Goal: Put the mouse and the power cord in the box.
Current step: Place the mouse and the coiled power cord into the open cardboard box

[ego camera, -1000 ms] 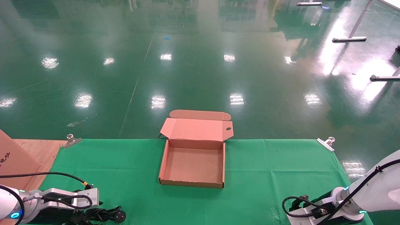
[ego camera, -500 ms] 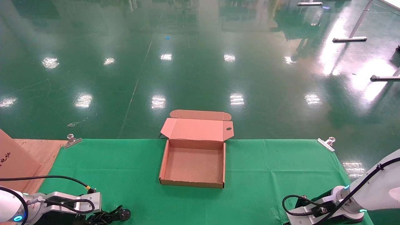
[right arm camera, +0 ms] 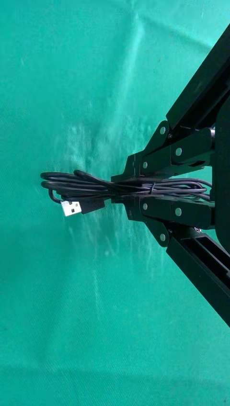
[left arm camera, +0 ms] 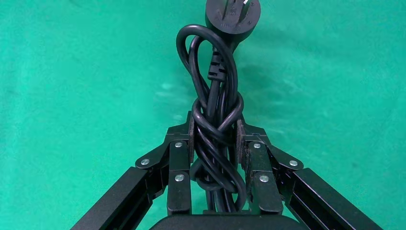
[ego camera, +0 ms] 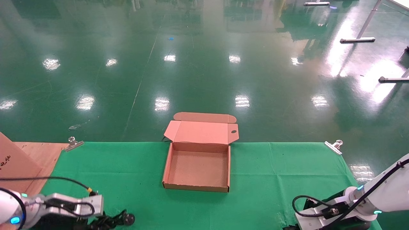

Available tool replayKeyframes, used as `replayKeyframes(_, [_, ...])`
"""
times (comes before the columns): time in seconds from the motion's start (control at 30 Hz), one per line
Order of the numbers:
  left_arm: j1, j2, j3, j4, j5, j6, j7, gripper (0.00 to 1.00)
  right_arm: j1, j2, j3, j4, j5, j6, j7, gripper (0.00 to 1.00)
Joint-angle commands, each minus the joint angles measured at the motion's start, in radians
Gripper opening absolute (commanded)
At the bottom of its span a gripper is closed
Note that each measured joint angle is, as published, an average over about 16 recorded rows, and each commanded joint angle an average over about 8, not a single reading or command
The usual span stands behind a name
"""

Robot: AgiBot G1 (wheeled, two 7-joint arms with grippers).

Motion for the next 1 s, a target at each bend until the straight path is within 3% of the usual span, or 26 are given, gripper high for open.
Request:
replayKeyframes(0.03, [-0.014,-0.003,0.0,-0.005,0.0,0.013,0.003,0.0,0.005,0.004,0.003,0.002,0.004,-0.006,-0.004,0.0])
replayKeyframes(0.37, [-0.15,0.003,0.012,-0.061,0.017,0.106,0.006,0.0,0.119,0.023,0.046,0.114,0.071,-0.131,0.032,0.0])
replayKeyframes(0.67, [-0.317,0.056,0.003,-0.142,0.006,0.179,-0.036,0.0,0.232,-0.018,0.075,0.318,0.111,-0.214,0.214,0.0])
replayKeyframes(0.83, [-0.404,0.114,0.001,-0.192,0.003,0.2,-0.046,0.0,0.29,-0.068,0.09,0.42,0.123,-0.208,0.338,0.0])
replayKeyframes(1.0, [-0.433,0.169,-0.003,-0.194,-0.005,0.195,-0.022,0.0,0.334,-0.155,0.076,0.411,0.089,-0.149,0.398,0.0])
